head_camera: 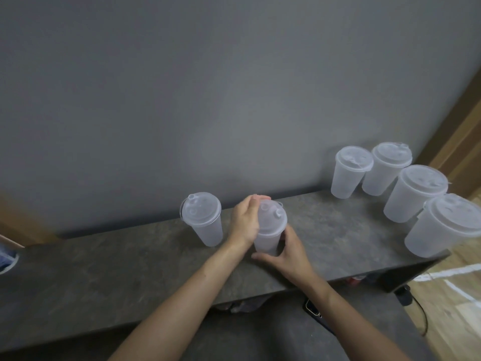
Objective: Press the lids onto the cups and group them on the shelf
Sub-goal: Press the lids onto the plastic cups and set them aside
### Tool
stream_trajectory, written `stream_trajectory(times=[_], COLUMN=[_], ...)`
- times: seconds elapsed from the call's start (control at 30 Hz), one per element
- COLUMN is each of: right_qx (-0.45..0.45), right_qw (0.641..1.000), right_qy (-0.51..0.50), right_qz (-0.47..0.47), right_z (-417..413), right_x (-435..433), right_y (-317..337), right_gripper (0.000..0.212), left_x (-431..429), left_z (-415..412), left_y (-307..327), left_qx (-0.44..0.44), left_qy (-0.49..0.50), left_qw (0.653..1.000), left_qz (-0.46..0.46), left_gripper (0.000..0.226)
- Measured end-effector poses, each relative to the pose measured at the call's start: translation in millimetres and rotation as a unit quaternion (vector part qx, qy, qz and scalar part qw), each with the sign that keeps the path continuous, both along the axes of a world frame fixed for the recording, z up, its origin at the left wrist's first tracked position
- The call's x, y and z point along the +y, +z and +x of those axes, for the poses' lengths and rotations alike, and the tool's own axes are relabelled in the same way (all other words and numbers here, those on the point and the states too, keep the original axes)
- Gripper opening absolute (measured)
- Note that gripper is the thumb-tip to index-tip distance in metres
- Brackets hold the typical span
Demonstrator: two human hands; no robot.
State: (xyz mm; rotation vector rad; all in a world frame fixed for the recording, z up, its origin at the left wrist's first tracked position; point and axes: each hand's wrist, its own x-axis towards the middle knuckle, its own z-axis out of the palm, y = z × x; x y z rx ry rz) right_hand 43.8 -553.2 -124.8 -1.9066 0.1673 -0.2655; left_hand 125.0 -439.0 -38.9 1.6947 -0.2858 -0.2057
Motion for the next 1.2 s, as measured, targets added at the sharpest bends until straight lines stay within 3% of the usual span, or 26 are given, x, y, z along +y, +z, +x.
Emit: stream_trajectory(times=[0.1,0.3,0.47,0.67,0.87,0.97,1.07,1.2], right_qx=[0.008,0.006,0.003,0.003,0.003,-0.005,-0.013,-0.016], right_qw=[1.0,1.0,1.0,0.999,0.999,0.999,0.999,1.0], right_qy=[-0.008,0.002,-0.007,0.015,-0.025,-0.013,-0.006,-0.015], right_qz=[-0.005,-0.023,-0.008,-0.033,-0.026,-0.041,-0.042,-0.017], right_z=[0,-2,-1,-2,-2,-2,-2,-3], right_x=[0,-4,-1,-4,0,-1,-1,1], right_y=[-2,-2,0,-1,-2,-3,-5,-2], right_gripper=[0.09,0.073,0.086,0.071,0.081,0.077,0.08,0.087], left_x=[-2,9,2,10,4,8,13,9], left_z=[-3,21,7,25,6,16,23,4], left_y=[0,10,-1,15,7,13,15,7], left_qx=[-0.001,-0.044,-0.044,-0.048,-0.056,-0.062,-0.05,-0.051], left_qy=[0.027,-0.153,-0.046,-0.168,-0.036,-0.082,-0.154,-0.075], left_qw=[0.999,0.985,0.997,0.977,0.992,0.983,0.982,0.995], left_qz=[0.02,0.068,0.04,0.123,0.107,0.149,0.098,0.05], left_gripper=[0.037,0.034,0.032,0.028,0.027,0.024,0.028,0.03])
